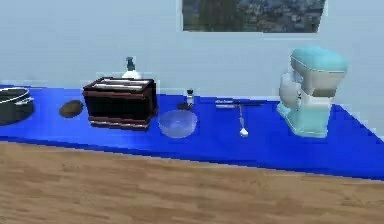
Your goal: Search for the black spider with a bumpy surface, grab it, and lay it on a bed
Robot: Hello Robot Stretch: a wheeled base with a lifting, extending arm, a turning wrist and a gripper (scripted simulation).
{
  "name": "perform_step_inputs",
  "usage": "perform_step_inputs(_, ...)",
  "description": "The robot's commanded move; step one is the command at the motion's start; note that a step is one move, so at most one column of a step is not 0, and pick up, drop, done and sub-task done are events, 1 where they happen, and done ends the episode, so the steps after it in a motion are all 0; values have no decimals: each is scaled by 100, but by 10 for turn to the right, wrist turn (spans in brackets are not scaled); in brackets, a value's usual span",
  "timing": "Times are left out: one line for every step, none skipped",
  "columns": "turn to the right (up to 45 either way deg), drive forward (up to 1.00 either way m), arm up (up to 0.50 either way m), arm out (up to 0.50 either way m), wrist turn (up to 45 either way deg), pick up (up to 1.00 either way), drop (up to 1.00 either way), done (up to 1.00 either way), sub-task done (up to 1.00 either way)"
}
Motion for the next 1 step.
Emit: perform_step_inputs(450, 0, 0, 0, 0, 0, 0, 0, 0)
